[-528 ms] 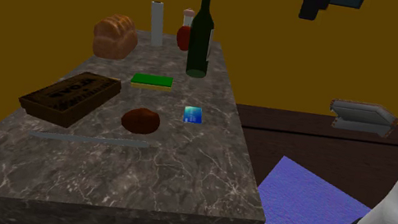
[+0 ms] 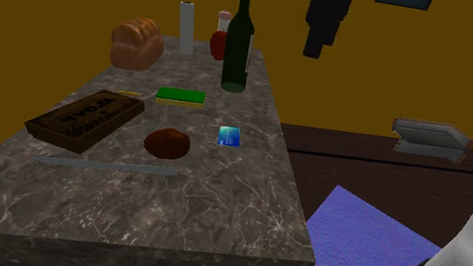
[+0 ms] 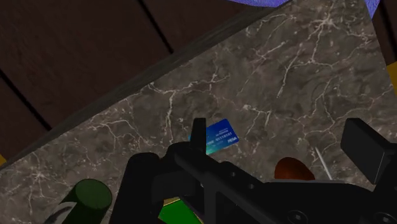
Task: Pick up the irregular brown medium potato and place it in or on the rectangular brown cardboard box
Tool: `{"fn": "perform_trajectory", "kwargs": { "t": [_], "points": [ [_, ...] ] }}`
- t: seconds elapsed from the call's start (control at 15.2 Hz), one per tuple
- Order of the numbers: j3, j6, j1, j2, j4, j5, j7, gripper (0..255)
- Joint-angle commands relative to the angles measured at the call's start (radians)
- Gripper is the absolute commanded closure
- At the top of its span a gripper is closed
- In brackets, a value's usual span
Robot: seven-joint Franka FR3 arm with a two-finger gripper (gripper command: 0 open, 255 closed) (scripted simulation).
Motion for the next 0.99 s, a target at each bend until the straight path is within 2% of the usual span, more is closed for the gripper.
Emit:
{"fn": "perform_trajectory", "kwargs": {
  "t": [0.0,0.46,0.92],
  "points": [
    [-0.017,0.07,0.014,0.053,-0.012,0.017,-0.034,0],
    [-0.062,0.29,0.071,0.263,-0.02,0.1,-0.161,0],
    [-0.089,0.46,0.136,0.505,0.042,0.227,-0.321,0]
  ]
}}
